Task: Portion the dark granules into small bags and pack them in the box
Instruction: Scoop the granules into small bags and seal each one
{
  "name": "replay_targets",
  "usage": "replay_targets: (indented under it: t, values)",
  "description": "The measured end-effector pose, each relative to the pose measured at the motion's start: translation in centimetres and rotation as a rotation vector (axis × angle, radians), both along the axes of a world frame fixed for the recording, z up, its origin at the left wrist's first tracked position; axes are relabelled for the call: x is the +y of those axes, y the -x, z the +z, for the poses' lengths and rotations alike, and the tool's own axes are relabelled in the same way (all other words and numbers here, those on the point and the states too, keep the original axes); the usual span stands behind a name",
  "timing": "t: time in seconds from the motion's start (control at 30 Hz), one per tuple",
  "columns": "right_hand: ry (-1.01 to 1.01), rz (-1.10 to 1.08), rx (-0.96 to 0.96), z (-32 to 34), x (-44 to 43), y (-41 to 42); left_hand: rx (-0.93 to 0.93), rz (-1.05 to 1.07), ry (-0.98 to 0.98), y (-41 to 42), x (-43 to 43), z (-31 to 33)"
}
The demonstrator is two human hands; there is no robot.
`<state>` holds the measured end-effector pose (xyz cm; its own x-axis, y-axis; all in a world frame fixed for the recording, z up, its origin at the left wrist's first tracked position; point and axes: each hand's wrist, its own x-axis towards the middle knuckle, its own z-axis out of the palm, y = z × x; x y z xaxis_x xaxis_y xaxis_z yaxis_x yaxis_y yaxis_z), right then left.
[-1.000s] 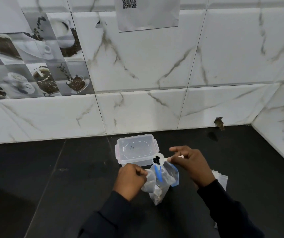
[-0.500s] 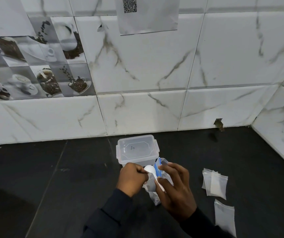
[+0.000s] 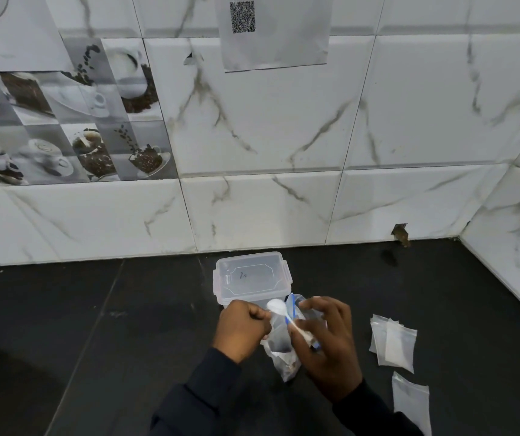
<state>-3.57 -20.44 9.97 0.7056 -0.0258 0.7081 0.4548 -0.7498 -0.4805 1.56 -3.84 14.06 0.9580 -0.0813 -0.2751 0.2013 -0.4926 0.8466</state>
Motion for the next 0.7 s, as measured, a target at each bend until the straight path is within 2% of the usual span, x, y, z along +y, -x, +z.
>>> replay_targets:
  t: [0.07, 0.13, 0.2, 0.27, 0.33, 0.43, 0.53, 0.6, 0.63, 0.7]
  values:
    - [-0.206, -0.128, 0.103, 0.9, -1.2, -0.9, -0.014, -0.002, 0.007, 0.1, 0.5, -0.1]
    - [-0.287, -0.29, 0.326, 0.2, -3.8, -3.3, -0.018, -0.025, 0.001, 0.1, 1.2, -0.3]
    - [-0.195, -0.393, 0.697, -2.0, -6.3, -6.2, -0.021, -0.053, -0.001, 0.2, 1.7, -0.6]
    - [-0.098, -0.393, 1.007, -3.6, -7.4, -8.4, -0.022, -0.065, 0.013, 0.4, 1.9, -0.9]
    - [0.017, -0.308, 1.224, -4.2, -7.0, -9.9, -0.021, -0.074, 0.025, 0.5, 2.0, -1.3]
    - [0.192, -0.158, 1.432, -3.9, -5.6, -11.9, 0.005, -0.104, 0.062, 0.6, 1.8, -1.9]
    - [0.267, -0.066, 1.516, -3.8, -5.0, -12.7, 0.015, -0.104, 0.077, 0.7, 1.7, -2.2]
    - [0.263, -0.087, 1.466, -3.8, -5.1, -12.7, 0.002, -0.096, 0.067, 0.7, 1.9, -2.3]
    - [0.232, -0.135, 1.377, -3.5, -5.4, -12.4, -0.004, -0.092, 0.066, 0.7, 1.9, -2.3]
    - [0.135, -0.19, 1.062, -1.7, -5.5, -10.8, -0.02, -0.077, 0.062, 0.6, 2.1, -2.1]
